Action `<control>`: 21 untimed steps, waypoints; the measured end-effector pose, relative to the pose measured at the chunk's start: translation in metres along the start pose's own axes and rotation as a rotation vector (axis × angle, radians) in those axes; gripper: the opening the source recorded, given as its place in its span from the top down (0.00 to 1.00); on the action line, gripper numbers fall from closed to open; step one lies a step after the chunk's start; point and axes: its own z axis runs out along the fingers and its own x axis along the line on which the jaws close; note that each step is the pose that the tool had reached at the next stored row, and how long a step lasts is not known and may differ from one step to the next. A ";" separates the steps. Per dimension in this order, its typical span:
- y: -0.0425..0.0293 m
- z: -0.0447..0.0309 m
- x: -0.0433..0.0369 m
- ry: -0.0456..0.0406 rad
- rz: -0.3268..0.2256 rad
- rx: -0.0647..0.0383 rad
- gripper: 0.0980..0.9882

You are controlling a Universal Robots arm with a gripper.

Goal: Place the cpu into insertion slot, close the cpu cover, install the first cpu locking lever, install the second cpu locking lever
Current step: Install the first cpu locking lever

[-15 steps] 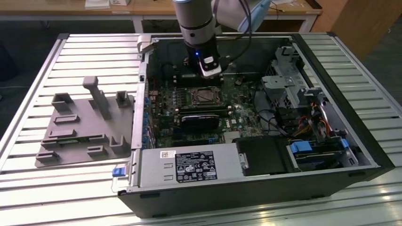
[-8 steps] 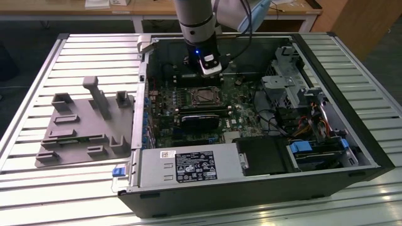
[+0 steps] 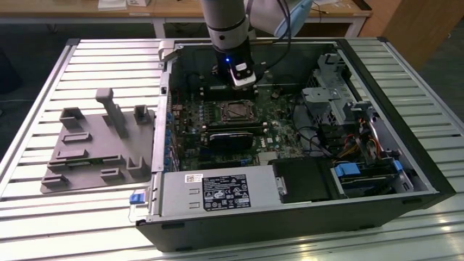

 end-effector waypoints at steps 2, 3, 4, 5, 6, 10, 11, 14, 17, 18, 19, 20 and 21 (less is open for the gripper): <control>0.0000 0.0005 -0.0003 0.0014 -0.002 0.011 1.00; 0.0002 0.0009 -0.0007 0.0091 -0.002 0.018 1.00; 0.0004 0.0012 -0.0013 0.0189 -0.002 0.026 1.00; 0.0006 0.0016 -0.0019 0.0285 -0.001 0.033 1.00; 0.0008 0.0018 -0.0024 0.0382 -0.001 0.042 1.00; 0.0013 0.0024 -0.0040 0.0635 -0.003 0.076 1.00; 0.0013 0.0025 -0.0040 0.0643 -0.003 0.081 1.00; 0.0006 0.0024 -0.0043 0.0630 -0.005 0.092 1.00; -0.0019 0.0022 -0.0053 0.0620 -0.006 0.096 1.00; -0.0035 0.0020 -0.0060 0.0621 -0.006 0.096 1.00; -0.0051 0.0019 -0.0066 0.0620 -0.006 0.096 1.00; -0.0067 0.0017 -0.0073 0.0620 -0.006 0.097 1.00; -0.0084 0.0015 -0.0080 0.0619 -0.006 0.097 1.00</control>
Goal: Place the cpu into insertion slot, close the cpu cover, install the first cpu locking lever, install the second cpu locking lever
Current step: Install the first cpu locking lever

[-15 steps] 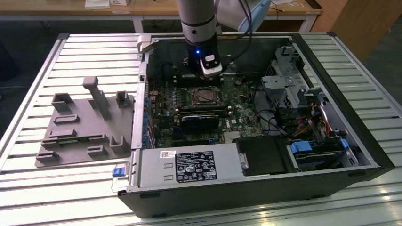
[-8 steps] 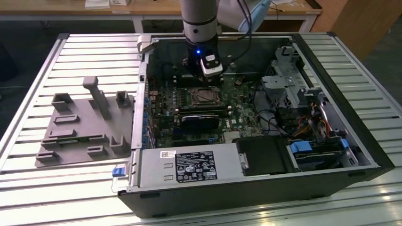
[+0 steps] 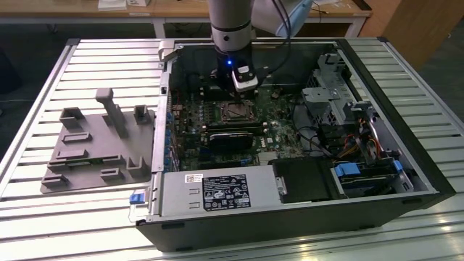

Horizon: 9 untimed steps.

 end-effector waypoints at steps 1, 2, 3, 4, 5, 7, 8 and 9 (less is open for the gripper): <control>-0.0017 -0.0001 -0.0007 0.0000 0.000 0.000 1.00; -0.0033 -0.0001 -0.0013 -0.0001 0.000 0.000 1.00; -0.0051 -0.0001 -0.0020 -0.0001 0.000 0.000 1.00; -0.0068 -0.0002 -0.0027 -0.0002 0.000 0.000 1.00; -0.0085 -0.0003 -0.0033 -0.0001 0.000 0.000 1.00; -0.0118 -0.0004 -0.0046 -0.0001 0.000 0.000 1.00; -0.0129 -0.0004 -0.0050 -0.0001 0.000 0.000 1.00; -0.0139 -0.0004 -0.0054 -0.0001 0.000 0.000 1.00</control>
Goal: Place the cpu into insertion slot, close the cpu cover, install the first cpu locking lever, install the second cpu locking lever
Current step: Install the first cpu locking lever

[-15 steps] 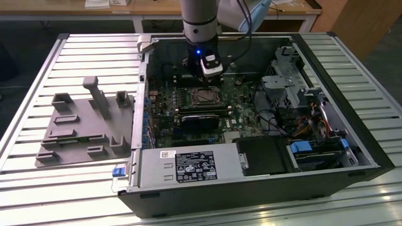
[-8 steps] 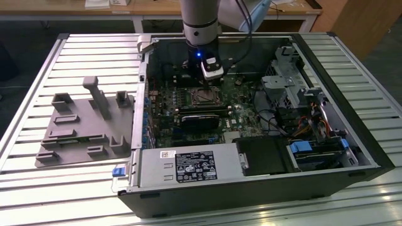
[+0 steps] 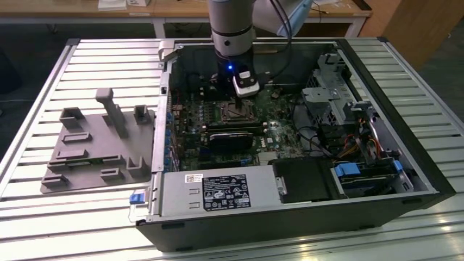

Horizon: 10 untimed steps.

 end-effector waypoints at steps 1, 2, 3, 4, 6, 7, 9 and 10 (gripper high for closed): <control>-0.0008 0.0000 -0.0003 0.0000 0.000 0.000 1.00; -0.0016 -0.0001 -0.0006 0.0000 0.000 0.000 1.00; -0.0022 -0.0001 -0.0009 0.0000 0.000 0.000 1.00; -0.0028 -0.0001 -0.0011 0.0000 0.000 0.000 1.00; -0.0035 -0.0001 -0.0014 0.0000 -0.001 0.000 1.00; -0.0038 -0.0001 -0.0015 0.0004 -0.006 0.000 1.00; -0.0039 -0.0002 -0.0015 0.0019 -0.025 -0.002 1.00; -0.0040 -0.0002 -0.0015 0.0031 -0.039 -0.004 1.00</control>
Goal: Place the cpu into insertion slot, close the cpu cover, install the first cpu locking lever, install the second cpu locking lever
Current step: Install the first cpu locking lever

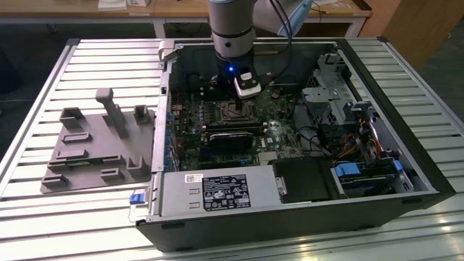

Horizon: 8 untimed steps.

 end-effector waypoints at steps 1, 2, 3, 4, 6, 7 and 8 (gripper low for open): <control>0.0000 0.0001 0.0000 0.0011 -0.014 -0.002 1.00; 0.0000 0.0001 0.0000 0.0022 -0.029 -0.003 1.00; 0.0001 0.0001 0.0000 0.0030 -0.043 -0.004 1.00; 0.0001 0.0002 0.0000 0.0030 -0.055 -0.003 1.00; 0.0000 -0.0001 0.0000 0.0027 -0.058 -0.001 1.00; 0.0000 -0.0009 -0.0001 0.0028 -0.058 -0.001 1.00; 0.0001 -0.0019 -0.0003 0.0027 -0.058 -0.001 1.00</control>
